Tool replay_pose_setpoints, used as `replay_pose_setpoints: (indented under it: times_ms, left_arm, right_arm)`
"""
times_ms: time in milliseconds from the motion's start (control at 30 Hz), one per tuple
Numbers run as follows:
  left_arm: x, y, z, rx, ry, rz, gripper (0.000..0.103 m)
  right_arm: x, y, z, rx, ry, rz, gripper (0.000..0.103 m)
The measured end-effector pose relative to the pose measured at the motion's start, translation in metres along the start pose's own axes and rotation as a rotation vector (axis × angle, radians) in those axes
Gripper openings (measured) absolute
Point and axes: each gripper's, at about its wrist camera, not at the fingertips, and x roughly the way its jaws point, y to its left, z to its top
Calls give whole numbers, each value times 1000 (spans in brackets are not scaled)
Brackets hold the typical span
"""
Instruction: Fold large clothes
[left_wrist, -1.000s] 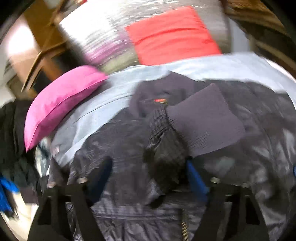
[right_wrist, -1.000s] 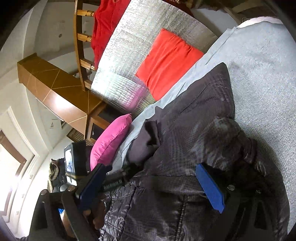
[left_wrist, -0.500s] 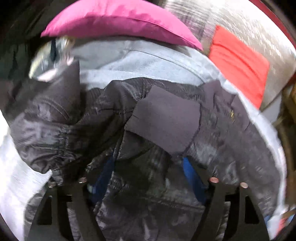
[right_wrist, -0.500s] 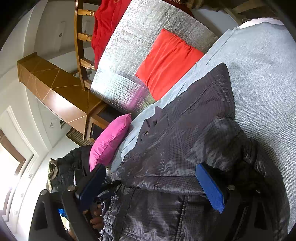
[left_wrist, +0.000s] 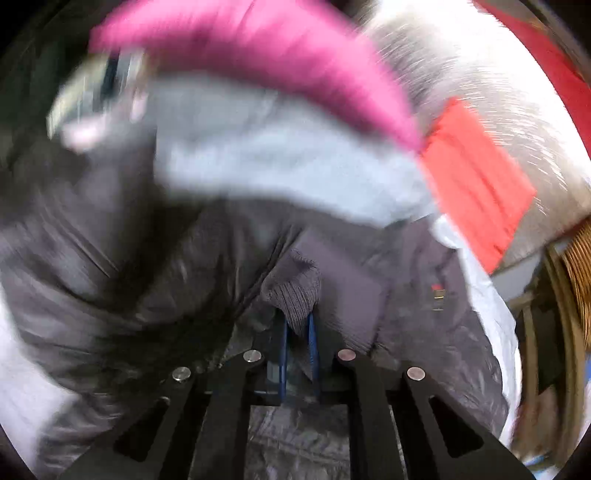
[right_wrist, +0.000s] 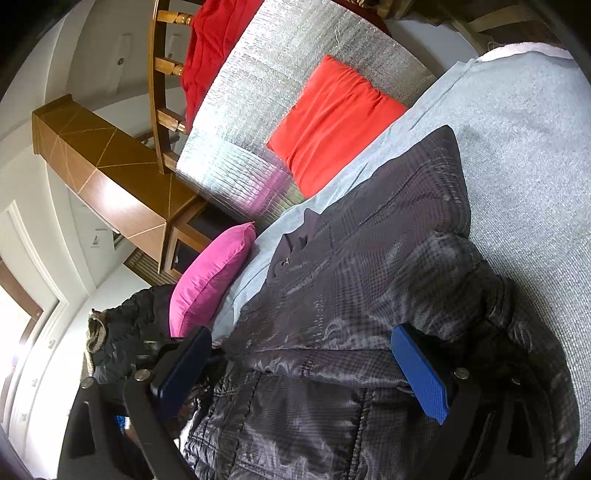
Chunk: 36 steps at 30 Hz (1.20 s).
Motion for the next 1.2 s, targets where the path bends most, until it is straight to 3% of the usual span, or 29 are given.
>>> replay_pose_setpoints:
  times_ms: [100,167,267,333,467,600,700,767,800,833,900,967,1067,1100,1133,1200]
  left_arm:
    - [-55,-4,-17,59,-117,-13,11]
    - [-70,3,-32,72,-137,6,11]
    - [-48,16,-44,104,-81,67,11]
    - [-23,31,-50,86,-14,97,11]
    - [-2,45,-70,99,16,116,12]
    - [-1,42,-78,154,-22,127,13]
    - [1,44,-79,166,-35,122,16]
    - [1,44,-82,174,-44,122,16]
    - [1,44,-82,178,-48,121,16]
    - [2,46,-85,178,-51,119,16]
    - [4,49,-86,172,-50,98,17]
    - [7,48,-87,183,-46,93,19]
    - [7,47,-86,187,-45,100,19]
    - [7,47,-86,187,-46,99,19]
    - [7,47,-85,187,-46,100,19]
    - [7,47,-86,191,-48,104,19]
  right_arm:
    - [2,3,3,0,18,-17,99]
    - [4,8,7,20,61,-50,99]
    - [-6,22,20,59,103,-55,99]
    - [-25,35,33,35,71,-40,99]
    - [-47,37,73,-12,24,-151,99]
    - [-6,-5,98,11,153,-348,99]
    - [28,-24,105,6,248,-392,97]
    - [44,-20,109,-44,277,-418,75]
    - [51,-18,111,-67,297,-448,16]
    - [55,-8,113,-123,292,-483,12]
    - [54,1,109,-227,253,-541,11]
    - [61,-28,101,-168,301,-596,11]
    - [46,-27,101,-121,231,-568,26]
    - [39,-22,102,-113,217,-581,41]
    - [28,-16,104,-110,193,-575,67]
    - [6,2,101,-116,135,-530,75]
